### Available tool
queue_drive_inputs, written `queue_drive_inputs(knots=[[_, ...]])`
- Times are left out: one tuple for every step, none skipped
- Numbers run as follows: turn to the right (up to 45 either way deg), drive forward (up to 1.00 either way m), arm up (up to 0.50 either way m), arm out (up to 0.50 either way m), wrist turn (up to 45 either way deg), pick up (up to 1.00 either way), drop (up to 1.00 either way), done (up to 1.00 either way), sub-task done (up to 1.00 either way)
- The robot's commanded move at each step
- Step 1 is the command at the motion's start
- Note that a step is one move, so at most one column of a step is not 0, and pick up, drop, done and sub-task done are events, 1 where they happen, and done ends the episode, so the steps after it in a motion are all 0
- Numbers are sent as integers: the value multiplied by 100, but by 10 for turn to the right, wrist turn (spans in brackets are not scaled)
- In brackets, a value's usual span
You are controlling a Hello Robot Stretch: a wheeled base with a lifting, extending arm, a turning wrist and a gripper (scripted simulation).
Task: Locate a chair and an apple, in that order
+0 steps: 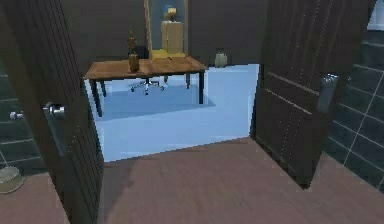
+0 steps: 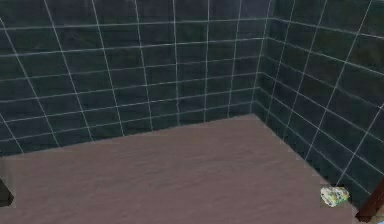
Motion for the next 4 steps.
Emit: queue_drive_inputs(knots=[[60,0,0,0,0,0,0,0,0],[0,100,0,0,0,0,0,0,0],[0,100,0,0,0,0,0,0,0],[90,0,0,0,0,0,0,0,0]])
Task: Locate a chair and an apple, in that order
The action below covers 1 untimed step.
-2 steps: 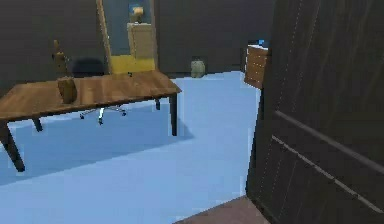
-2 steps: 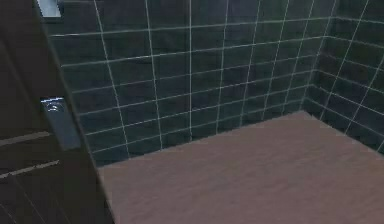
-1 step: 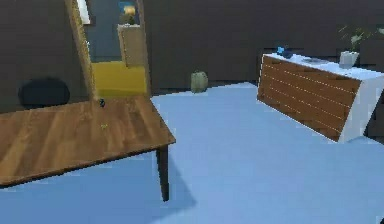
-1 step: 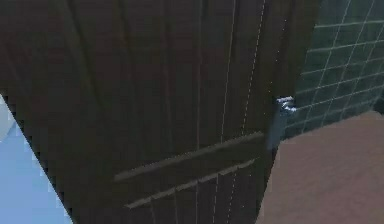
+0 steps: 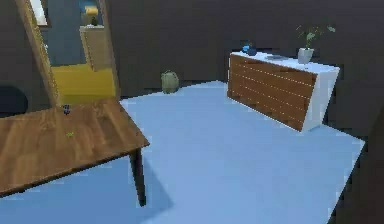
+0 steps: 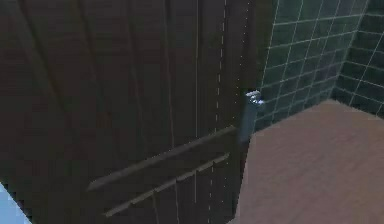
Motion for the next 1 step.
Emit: queue_drive_inputs(knots=[[0,30,0,0,0,0,0,0,0]])
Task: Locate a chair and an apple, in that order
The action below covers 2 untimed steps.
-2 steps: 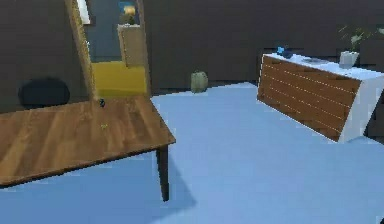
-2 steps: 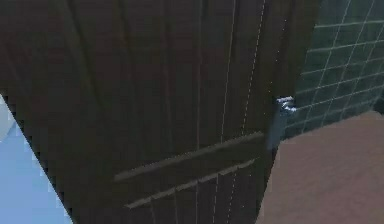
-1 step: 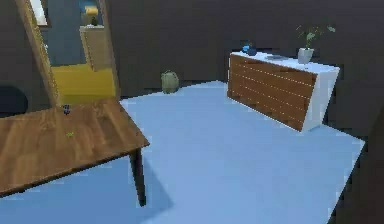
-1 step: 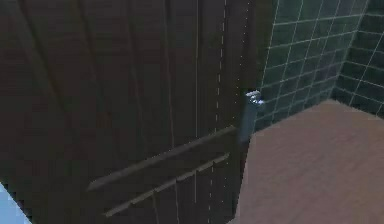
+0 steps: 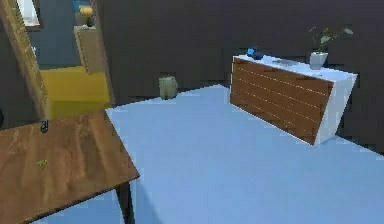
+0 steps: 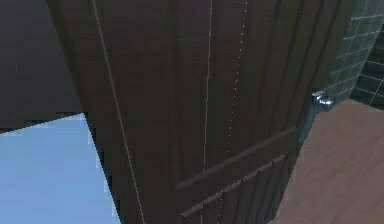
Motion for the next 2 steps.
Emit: queue_drive_inputs(knots=[[180,0,0,0,0,0,0,0,0],[0,100,0,0,0,0,0,0,0]])
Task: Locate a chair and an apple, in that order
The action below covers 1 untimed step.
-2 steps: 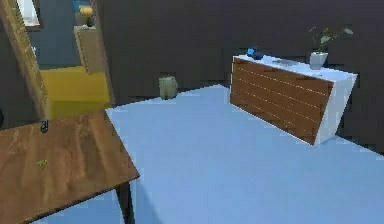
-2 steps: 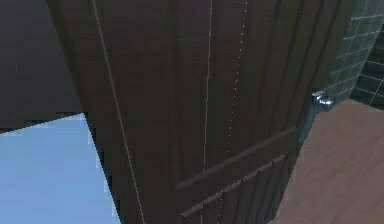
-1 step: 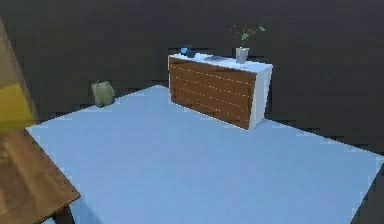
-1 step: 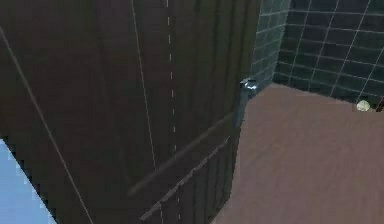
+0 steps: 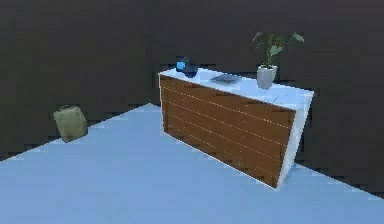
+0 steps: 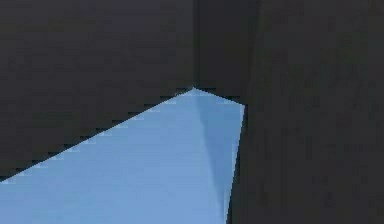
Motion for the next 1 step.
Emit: queue_drive_inputs(knots=[[450,0,0,0,0,0,0,0,0]])
